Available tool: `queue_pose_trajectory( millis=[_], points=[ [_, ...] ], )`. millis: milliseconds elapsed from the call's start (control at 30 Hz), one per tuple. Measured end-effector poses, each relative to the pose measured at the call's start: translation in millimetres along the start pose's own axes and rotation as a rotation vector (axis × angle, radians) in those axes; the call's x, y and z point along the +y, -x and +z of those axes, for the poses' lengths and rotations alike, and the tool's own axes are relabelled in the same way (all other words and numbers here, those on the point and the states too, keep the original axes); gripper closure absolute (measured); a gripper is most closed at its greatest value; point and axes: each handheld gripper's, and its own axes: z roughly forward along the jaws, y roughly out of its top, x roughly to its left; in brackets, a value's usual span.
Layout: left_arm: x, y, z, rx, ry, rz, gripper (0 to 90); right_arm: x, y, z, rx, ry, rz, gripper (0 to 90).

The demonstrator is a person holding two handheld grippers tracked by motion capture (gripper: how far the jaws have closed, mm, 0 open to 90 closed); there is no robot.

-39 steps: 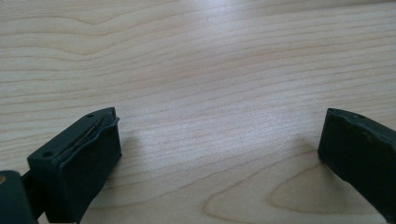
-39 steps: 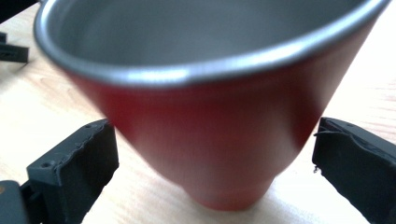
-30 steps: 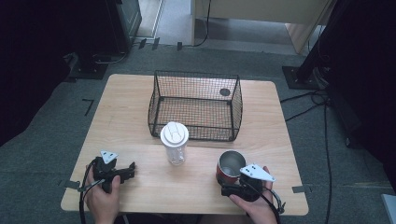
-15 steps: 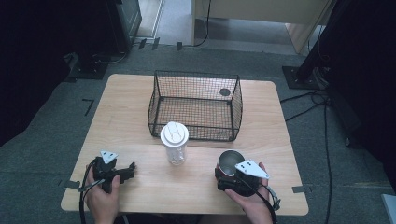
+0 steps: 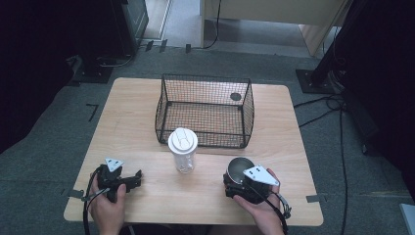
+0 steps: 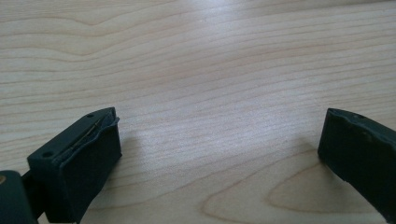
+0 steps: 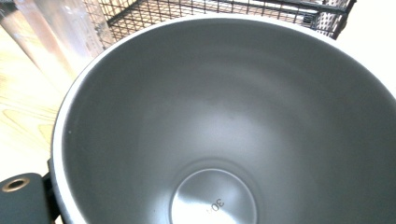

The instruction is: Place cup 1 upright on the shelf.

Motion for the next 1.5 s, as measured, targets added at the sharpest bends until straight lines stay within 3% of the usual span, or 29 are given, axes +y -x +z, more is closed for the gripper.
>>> queue_pose_trajectory(
  millis=[333, 1167, 1400, 1500],
  points=[
    [0.0, 0.1, 0.1, 0.0, 0.001, -0.002, 0.0, 10.9, -5.1, -0.4, -0.004, 0.021, -0.008, 7.0],
    [0.0, 0.1, 0.1, 0.0, 0.001, -0.002, 0.0, 69.8, -6.9, -6.1, -0.003, 0.136, -0.04, 7.0],
    [0.0, 0.3, 0.0, 0.0, 0.001, -0.004, 0.0, 82.7, -6.8, -5.6, -0.012, 0.184, -0.03, 7.0],
    [0.1, 0.2, -0.1, -0.001, -0.001, -0.003, 0.0, 90.7, -2.4, -0.7, -0.017, 0.202, 0.003, 7.0]
  ],
)
